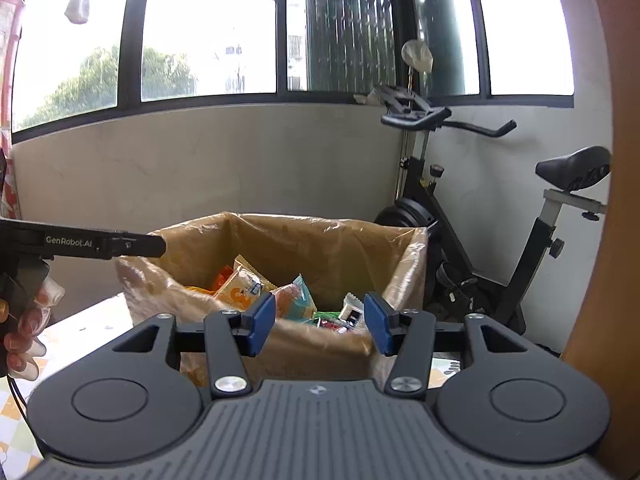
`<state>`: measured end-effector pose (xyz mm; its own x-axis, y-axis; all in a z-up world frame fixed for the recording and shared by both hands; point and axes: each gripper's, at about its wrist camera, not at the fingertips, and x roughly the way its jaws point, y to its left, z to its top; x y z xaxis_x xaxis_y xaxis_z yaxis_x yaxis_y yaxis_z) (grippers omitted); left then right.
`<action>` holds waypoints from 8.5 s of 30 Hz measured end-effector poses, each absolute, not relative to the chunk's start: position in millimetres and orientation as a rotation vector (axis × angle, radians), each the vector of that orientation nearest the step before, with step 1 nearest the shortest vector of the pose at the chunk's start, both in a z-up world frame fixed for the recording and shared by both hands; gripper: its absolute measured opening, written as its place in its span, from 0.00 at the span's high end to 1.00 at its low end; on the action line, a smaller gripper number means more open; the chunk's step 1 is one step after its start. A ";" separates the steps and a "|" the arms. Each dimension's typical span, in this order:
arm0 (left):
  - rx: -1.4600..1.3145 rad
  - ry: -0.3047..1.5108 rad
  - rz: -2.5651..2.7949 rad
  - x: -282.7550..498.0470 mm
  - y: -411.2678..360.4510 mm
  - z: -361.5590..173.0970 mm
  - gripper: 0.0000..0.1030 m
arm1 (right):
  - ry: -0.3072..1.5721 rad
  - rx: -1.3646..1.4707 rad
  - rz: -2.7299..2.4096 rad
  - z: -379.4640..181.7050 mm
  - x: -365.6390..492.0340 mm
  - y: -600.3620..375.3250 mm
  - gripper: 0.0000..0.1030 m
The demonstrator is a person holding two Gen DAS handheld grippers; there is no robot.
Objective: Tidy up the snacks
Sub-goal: 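Move the left tool to the red candy packet while the right tool reaches the small peanut bag, then close the left tool on the red candy packet while the right tool grasps the peanut bag, then lift the red packet with the left tool while the right tool carries the peanut bag to the box, then open both tools over the lined box to drop the red packet and peanut bag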
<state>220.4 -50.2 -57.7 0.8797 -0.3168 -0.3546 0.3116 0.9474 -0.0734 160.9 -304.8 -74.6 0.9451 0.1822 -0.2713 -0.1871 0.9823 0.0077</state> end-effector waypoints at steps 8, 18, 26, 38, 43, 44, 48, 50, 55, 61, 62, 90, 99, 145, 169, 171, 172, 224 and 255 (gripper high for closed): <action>-0.054 0.379 -0.332 176.4 -51.9 -84.0 0.23 | 0.251 -0.009 0.161 -91.3 114.7 -322.4 0.49; -0.045 0.496 -0.334 152.9 -64.3 -128.0 0.23 | 0.377 0.002 0.093 -150.6 90.4 -351.7 0.49; -0.024 0.561 -0.312 153.4 -78.4 -148.9 0.23 | 0.542 0.023 0.078 -209.5 95.2 -373.3 0.49; 0.021 0.631 -0.303 150.3 -97.4 -167.5 0.23 | 0.660 0.102 0.075 -233.8 147.2 -362.5 0.49; 0.017 0.656 -0.300 151.8 -97.4 -172.8 0.23 | 0.647 0.104 0.078 -238.3 142.7 -365.4 0.55; 0.017 0.664 -0.302 151.6 -98.2 -173.7 0.23 | 0.640 0.114 0.087 -238.9 140.9 -366.5 0.68; 0.013 0.696 -0.318 153.6 -103.0 -180.6 0.23 | 0.608 0.131 0.095 -238.4 135.4 -366.7 0.81; 0.013 0.708 -0.331 155.6 -106.7 -184.5 0.23 | 0.590 0.124 0.092 -238.8 131.1 -365.5 0.82; 0.009 0.766 -0.378 167.0 -126.4 -196.2 0.23 | 0.567 0.118 0.071 -238.5 128.7 -364.2 0.83; 0.011 0.804 -0.446 181.6 -162.9 -209.2 0.23 | 0.574 0.135 0.085 -239.3 131.7 -367.9 0.83; 0.012 0.811 -0.446 184.7 -168.9 -211.0 0.23 | 0.573 0.141 0.087 -239.7 131.7 -368.8 0.83; 0.126 0.789 -0.414 208.2 -242.9 -250.0 0.26 | 0.570 0.264 0.067 -242.1 132.6 -385.6 0.83; 0.100 0.792 -0.429 193.0 -233.1 -248.0 0.37 | 0.573 0.262 0.069 -242.9 134.4 -384.5 0.83; 0.159 0.762 -0.434 166.7 -198.3 -258.8 0.31 | 0.574 0.257 0.094 -242.8 135.4 -383.5 0.83; 0.142 0.735 -0.471 164.2 -188.4 -245.3 0.62 | 0.571 0.260 0.083 -243.3 135.3 -381.6 0.83; 0.142 0.727 -0.469 162.8 -183.1 -242.5 0.61 | 0.565 0.259 0.078 -243.1 134.4 -381.6 0.83; 0.140 0.723 -0.467 161.9 -180.0 -241.0 0.61 | 0.560 0.257 0.073 -242.7 133.5 -381.2 0.83; 0.033 0.237 -0.375 215.6 -42.2 -29.5 0.62 | 0.313 0.061 0.163 -47.3 197.1 -259.2 0.83; 0.027 0.380 -0.250 252.4 -37.2 -13.5 0.05 | 0.451 0.083 -0.006 -31.5 224.1 -247.0 0.11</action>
<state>252.4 -37.2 -13.5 0.8983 -0.2364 -0.3704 0.2466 0.9689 -0.0203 224.1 -247.0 -31.5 0.9002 0.0129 -0.4353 0.0237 0.9966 0.0786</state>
